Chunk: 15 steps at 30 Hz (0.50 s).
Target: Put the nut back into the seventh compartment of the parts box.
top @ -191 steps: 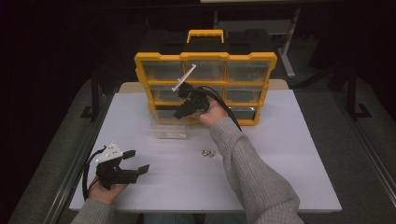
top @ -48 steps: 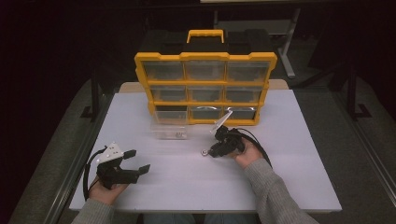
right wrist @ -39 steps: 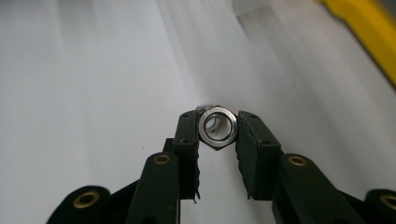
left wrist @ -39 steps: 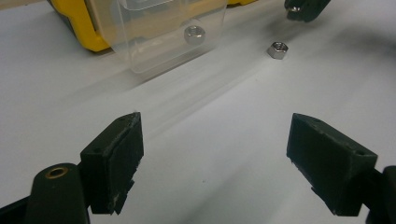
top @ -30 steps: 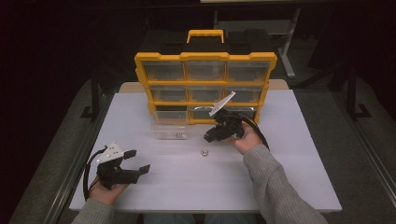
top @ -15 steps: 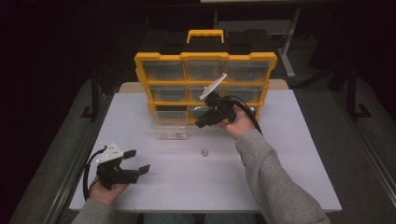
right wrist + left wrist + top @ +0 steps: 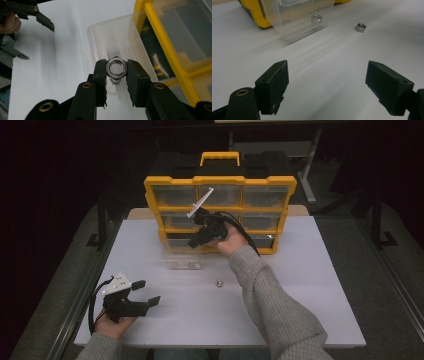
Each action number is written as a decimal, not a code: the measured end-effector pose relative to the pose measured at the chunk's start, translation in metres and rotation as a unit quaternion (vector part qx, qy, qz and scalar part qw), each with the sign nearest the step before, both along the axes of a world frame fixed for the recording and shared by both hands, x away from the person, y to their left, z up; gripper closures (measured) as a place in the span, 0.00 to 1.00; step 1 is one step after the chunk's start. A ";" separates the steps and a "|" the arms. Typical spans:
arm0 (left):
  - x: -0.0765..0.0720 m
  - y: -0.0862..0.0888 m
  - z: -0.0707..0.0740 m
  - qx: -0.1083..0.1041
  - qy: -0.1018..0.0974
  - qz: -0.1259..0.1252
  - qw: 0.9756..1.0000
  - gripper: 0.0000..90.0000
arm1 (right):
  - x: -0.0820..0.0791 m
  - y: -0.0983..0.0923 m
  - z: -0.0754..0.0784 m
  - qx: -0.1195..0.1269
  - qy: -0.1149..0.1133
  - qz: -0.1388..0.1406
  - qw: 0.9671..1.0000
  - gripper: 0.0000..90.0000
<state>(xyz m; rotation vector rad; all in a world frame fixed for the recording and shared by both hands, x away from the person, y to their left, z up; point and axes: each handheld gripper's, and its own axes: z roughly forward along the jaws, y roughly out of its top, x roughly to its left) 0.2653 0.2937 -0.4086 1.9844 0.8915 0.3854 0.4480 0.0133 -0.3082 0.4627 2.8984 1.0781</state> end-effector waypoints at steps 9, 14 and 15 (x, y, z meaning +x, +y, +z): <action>0.000 0.001 0.001 0.002 0.001 -0.002 1.000 0.20 | 0.002 0.025 -0.013 -0.045 0.025 -0.033 0.998 0.77; 0.000 0.000 0.000 0.000 -0.001 -0.003 1.000 0.20 | 0.006 0.033 -0.024 -0.057 0.026 -0.034 0.997 0.76; 0.000 0.000 0.000 0.000 -0.002 -0.003 1.000 0.20 | 0.006 0.033 -0.024 -0.057 0.026 -0.034 0.997 0.76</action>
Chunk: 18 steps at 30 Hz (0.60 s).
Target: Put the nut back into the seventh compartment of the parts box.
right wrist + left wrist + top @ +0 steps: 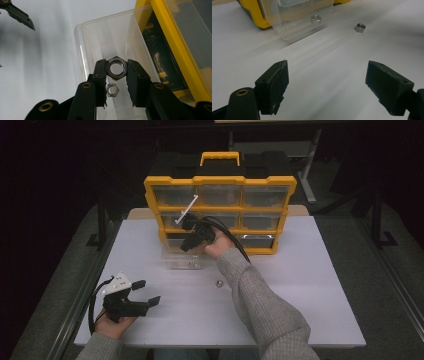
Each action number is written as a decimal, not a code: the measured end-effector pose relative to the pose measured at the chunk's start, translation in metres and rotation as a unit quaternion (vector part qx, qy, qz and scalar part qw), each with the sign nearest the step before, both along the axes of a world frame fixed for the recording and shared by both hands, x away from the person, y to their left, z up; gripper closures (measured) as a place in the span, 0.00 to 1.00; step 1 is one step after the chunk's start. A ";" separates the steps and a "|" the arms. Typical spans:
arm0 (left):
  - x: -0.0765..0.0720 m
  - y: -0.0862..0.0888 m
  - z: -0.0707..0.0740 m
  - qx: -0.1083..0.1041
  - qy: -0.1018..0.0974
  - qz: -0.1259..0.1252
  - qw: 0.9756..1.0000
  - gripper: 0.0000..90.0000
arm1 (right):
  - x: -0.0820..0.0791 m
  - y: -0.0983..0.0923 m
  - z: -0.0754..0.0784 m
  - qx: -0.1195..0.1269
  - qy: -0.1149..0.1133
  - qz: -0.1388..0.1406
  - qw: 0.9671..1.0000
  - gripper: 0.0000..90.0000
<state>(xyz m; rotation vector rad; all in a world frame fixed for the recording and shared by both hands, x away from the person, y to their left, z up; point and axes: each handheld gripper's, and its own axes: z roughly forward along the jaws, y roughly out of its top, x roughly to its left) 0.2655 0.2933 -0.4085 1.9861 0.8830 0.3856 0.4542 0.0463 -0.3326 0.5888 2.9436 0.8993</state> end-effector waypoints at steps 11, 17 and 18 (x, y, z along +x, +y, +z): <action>0.000 -0.001 0.000 -0.001 0.001 0.000 1.000 0.20 | 0.001 0.001 -0.001 0.006 -0.004 -0.006 1.000 0.73; 0.000 -0.001 0.000 0.001 0.000 -0.002 1.000 0.20 | -0.004 -0.011 0.008 0.016 0.001 -0.002 1.000 0.75; 0.000 -0.001 0.000 0.001 0.000 -0.002 1.000 0.20 | -0.006 -0.014 0.010 0.015 -0.003 -0.002 1.000 0.75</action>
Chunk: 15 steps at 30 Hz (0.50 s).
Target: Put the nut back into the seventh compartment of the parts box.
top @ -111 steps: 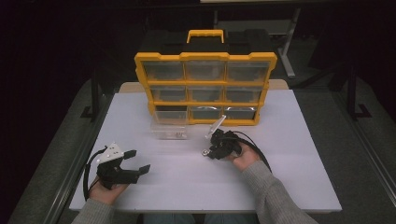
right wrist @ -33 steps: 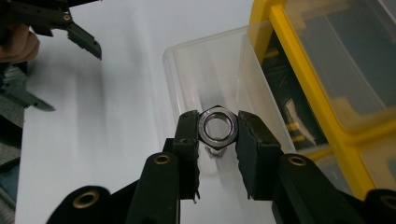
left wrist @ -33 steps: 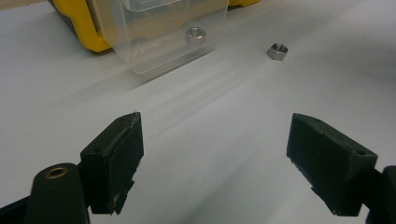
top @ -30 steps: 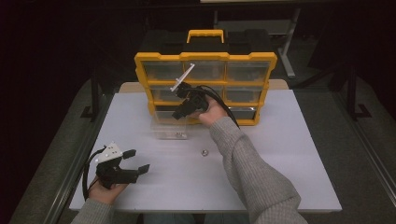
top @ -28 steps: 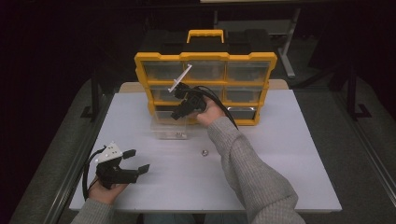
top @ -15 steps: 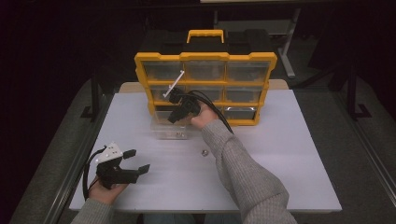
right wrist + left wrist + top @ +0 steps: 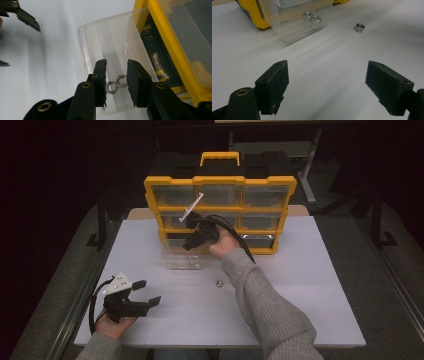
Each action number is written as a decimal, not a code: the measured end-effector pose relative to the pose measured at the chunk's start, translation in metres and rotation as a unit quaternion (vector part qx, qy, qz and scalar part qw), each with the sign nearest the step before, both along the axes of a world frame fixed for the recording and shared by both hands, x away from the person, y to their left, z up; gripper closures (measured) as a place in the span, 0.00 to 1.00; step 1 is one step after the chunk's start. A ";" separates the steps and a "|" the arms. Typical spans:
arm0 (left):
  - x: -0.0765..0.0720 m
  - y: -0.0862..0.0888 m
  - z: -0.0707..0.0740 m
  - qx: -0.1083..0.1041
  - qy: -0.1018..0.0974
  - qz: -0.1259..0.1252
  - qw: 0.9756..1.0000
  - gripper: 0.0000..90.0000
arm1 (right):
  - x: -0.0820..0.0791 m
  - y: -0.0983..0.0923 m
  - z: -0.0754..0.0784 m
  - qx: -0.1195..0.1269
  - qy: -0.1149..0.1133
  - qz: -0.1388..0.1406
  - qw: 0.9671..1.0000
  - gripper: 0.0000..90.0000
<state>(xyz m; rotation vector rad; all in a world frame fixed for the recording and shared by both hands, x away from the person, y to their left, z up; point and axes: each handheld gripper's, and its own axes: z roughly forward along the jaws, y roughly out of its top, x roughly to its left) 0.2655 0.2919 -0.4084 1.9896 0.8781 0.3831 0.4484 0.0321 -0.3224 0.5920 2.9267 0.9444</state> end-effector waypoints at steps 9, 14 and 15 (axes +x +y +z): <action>0.000 -0.001 0.000 0.002 0.000 0.000 1.000 0.20 | -0.009 -0.035 0.011 0.042 -0.031 0.022 0.998 0.75; 0.000 -0.001 0.000 0.003 -0.001 0.000 1.000 0.20 | -0.018 -0.055 0.008 0.040 -0.032 0.012 0.999 0.75; 0.000 -0.001 0.000 0.004 0.000 0.000 1.000 0.20 | -0.019 -0.059 0.007 0.040 -0.030 0.009 0.999 0.75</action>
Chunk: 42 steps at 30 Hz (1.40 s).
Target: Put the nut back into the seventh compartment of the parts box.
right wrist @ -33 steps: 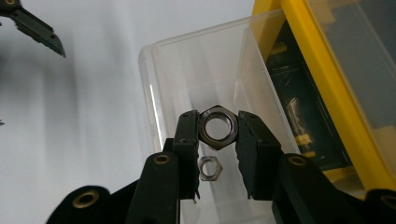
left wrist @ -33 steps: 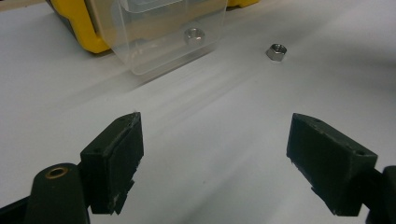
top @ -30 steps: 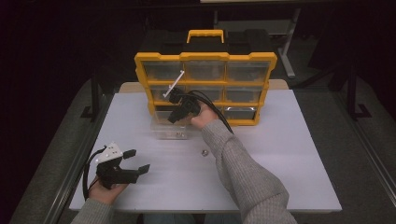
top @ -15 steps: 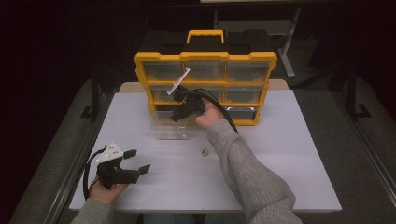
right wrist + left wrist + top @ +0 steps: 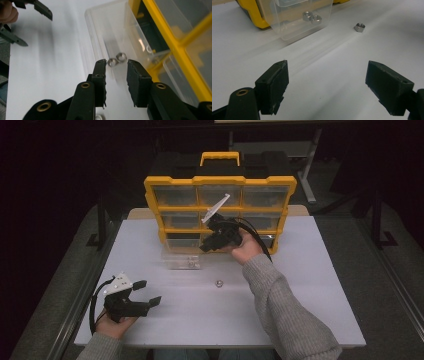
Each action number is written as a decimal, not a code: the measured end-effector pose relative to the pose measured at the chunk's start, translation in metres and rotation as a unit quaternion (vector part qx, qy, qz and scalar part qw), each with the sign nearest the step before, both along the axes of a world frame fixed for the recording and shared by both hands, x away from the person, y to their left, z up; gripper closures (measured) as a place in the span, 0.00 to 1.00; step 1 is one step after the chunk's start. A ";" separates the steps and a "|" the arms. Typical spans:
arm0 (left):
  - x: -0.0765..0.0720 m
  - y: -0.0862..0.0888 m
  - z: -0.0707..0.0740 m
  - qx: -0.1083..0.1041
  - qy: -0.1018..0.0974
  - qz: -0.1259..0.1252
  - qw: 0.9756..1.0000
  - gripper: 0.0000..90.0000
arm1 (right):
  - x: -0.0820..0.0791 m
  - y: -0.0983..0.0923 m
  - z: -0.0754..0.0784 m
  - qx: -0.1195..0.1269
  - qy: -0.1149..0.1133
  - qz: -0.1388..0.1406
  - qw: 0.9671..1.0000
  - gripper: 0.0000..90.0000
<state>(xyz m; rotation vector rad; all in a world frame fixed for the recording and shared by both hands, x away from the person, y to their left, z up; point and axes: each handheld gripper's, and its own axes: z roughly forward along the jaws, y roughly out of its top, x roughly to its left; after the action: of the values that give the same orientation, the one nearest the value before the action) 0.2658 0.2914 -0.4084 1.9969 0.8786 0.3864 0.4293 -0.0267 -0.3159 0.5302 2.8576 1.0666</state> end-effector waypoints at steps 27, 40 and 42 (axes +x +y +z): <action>0.000 0.000 0.000 0.000 0.002 0.002 1.000 0.20 | -0.030 -0.038 -0.061 -0.022 0.017 -0.028 0.999 0.66; 0.000 0.000 0.000 -0.001 0.000 0.002 1.000 0.20 | -0.038 -0.035 -0.088 -0.034 0.028 -0.016 0.999 0.65; 0.000 0.000 0.000 -0.001 0.000 0.003 1.000 0.20 | -0.040 -0.034 -0.093 -0.043 0.031 -0.018 0.998 0.64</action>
<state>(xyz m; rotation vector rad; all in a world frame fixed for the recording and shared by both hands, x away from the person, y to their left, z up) 0.2655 0.2911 -0.4083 1.9929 0.8838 0.3882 0.3891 -0.0603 -0.4084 0.6156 2.9197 0.9327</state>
